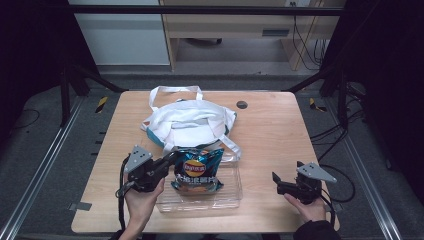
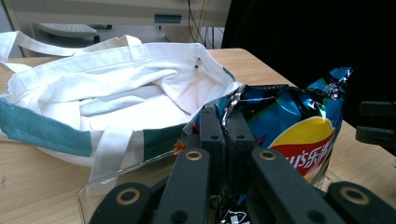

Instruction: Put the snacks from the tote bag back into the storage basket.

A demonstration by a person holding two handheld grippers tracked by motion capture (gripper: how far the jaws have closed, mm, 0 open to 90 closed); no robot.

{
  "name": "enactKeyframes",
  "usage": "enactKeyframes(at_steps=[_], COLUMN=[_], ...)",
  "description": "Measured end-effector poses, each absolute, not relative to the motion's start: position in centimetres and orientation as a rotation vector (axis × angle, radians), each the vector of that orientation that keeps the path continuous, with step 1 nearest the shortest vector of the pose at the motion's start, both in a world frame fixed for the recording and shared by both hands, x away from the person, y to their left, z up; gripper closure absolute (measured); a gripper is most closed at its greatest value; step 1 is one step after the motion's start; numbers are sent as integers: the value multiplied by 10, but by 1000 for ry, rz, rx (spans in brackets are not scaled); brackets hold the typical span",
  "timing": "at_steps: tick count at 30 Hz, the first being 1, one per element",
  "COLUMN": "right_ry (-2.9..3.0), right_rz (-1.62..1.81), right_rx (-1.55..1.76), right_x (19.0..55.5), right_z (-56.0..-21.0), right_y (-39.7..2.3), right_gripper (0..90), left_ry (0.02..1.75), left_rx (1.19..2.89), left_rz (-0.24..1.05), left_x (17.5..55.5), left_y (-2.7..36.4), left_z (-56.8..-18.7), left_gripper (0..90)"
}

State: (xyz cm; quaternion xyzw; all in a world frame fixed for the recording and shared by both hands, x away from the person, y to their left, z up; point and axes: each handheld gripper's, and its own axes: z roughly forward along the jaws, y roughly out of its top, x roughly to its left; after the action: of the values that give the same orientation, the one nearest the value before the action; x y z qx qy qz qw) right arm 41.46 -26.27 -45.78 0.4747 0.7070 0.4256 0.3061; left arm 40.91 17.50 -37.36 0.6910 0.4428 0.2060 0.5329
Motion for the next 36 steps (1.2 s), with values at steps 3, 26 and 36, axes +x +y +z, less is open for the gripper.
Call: enactKeyframes(at_steps=[3,26,36], right_ry=[1872,1879,1878], right_rz=[1127,1116,1120], right_rx=[1257,1260,1257], right_x=[415,416,416], right_z=[-458,-460,-459], right_y=[-262,-262,-262], right_gripper=[58,58,58], left_ry=[1057,1018,971], left_rx=[1647,1654,1680], left_rz=[496,553,559], left_x=[412,431,431], left_y=[175,171,173], left_z=[-373,-379,-379], left_gripper=[879,768,590])
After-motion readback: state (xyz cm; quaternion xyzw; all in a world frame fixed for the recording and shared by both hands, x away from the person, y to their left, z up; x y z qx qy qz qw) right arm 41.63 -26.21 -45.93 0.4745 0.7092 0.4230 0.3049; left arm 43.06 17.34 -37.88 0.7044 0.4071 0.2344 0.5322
